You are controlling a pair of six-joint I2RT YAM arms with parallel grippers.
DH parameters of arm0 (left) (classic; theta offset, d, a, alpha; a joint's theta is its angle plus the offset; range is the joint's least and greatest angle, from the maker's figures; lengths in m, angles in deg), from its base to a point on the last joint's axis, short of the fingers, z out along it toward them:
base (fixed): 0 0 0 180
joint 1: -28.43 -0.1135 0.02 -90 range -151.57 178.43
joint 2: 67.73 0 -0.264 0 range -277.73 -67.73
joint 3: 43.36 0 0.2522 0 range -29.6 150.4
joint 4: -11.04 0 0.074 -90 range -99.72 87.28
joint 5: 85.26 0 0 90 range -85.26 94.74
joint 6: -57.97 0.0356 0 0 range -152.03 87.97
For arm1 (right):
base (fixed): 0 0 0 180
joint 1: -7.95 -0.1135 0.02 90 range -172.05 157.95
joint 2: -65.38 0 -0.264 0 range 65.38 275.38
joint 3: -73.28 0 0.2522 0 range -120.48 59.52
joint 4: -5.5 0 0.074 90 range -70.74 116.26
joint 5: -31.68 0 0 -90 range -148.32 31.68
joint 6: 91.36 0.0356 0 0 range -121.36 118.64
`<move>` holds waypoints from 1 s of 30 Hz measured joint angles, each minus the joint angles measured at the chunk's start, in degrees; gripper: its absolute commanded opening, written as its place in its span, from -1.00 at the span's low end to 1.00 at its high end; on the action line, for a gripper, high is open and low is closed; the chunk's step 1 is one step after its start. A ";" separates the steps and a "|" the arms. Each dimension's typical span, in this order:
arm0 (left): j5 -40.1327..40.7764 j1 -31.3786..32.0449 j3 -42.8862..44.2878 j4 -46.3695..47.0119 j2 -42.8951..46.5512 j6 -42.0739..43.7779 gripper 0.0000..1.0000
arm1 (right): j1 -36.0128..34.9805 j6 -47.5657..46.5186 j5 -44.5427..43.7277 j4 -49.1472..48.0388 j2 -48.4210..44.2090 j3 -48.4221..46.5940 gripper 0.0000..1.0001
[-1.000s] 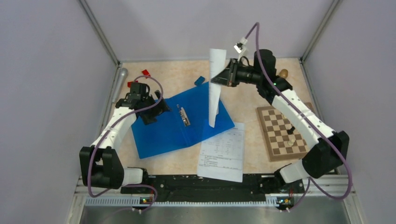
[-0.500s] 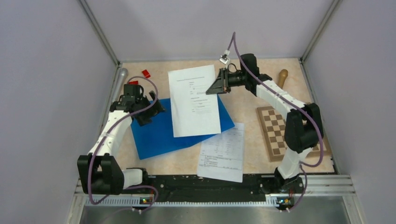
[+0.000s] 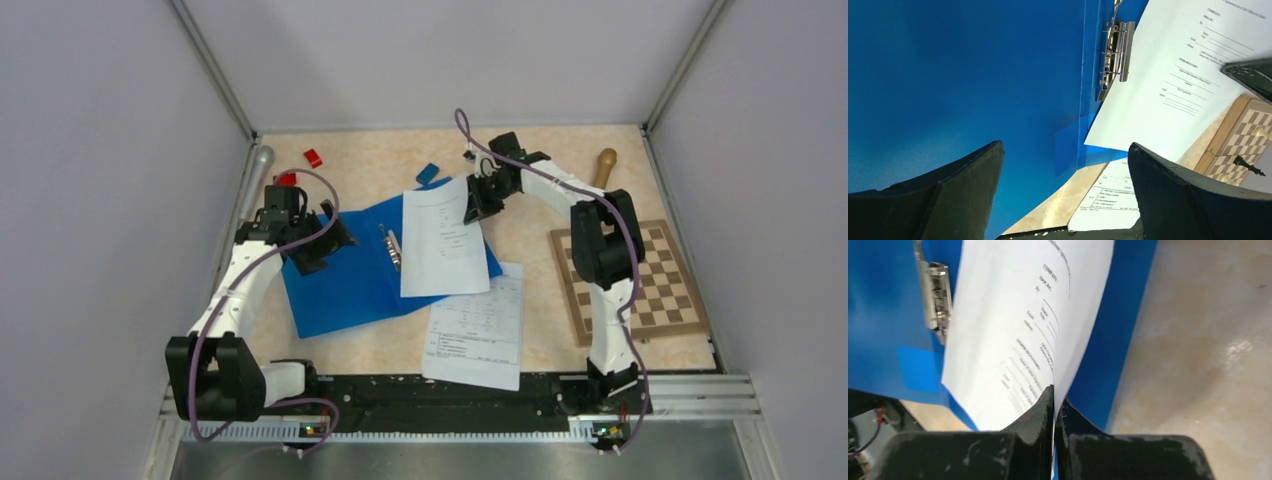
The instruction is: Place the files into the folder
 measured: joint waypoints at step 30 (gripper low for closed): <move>-0.35 0.00 0.00 -1.14 0.74 0.66 0.97 | -0.96 -15.56 5.64 8.85 10.03 -13.53 -1.00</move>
